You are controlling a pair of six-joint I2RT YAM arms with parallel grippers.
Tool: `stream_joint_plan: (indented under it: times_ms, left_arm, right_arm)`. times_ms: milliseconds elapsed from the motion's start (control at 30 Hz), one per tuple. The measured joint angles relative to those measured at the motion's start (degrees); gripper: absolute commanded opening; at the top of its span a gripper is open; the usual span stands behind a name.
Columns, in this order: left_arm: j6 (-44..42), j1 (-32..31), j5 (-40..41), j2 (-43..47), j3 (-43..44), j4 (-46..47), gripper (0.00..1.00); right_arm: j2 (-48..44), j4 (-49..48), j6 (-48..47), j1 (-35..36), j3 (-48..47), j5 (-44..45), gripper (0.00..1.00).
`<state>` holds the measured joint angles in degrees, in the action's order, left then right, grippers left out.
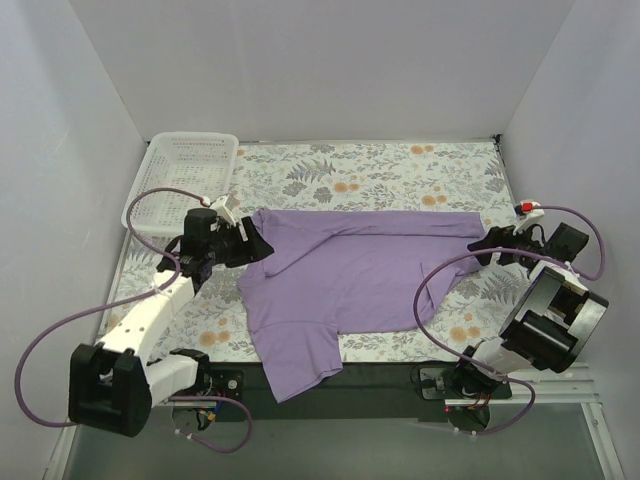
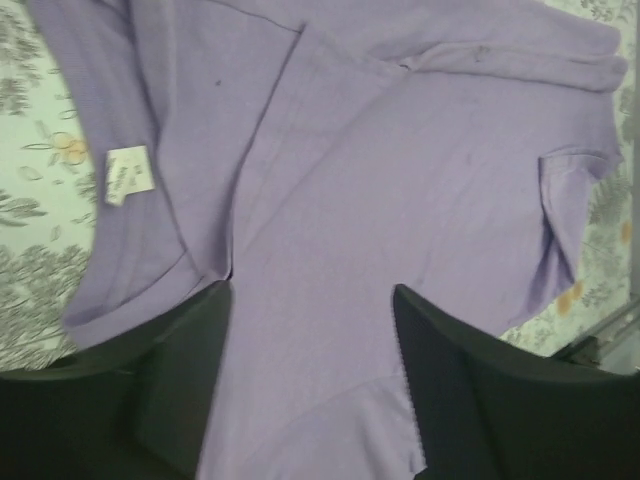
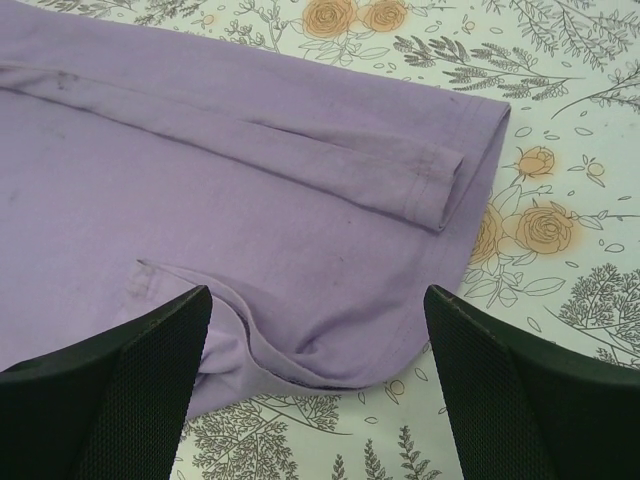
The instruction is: Fold and stack the t-shirts
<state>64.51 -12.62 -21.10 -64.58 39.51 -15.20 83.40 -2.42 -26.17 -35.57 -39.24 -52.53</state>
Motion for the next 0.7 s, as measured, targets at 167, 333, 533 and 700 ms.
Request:
stream_joint_plan:
  times_ms: [167,333,533,700]
  left_arm:
    - [0.42,0.07,4.76,11.69,0.35,-5.75,0.73]
    - [-0.44,0.07,4.22,9.29,2.34,-3.98,0.68]
    - [0.70,0.02,10.14,-9.22,8.26,-1.88,0.57]
    - [2.45,0.04,15.98,-21.33,15.72,-0.39,0.49]
  right_arm:
    - [-1.51,1.29,-1.20,-0.04,0.00,-0.39,0.93]
    - [-1.60,5.18,-2.80,-0.04,-0.39,-1.90,0.93]
    - [-1.62,10.54,-5.05,-0.04,-1.64,-5.38,0.93]
    - [-1.62,13.14,-5.81,-0.04,-1.64,-6.36,0.93]
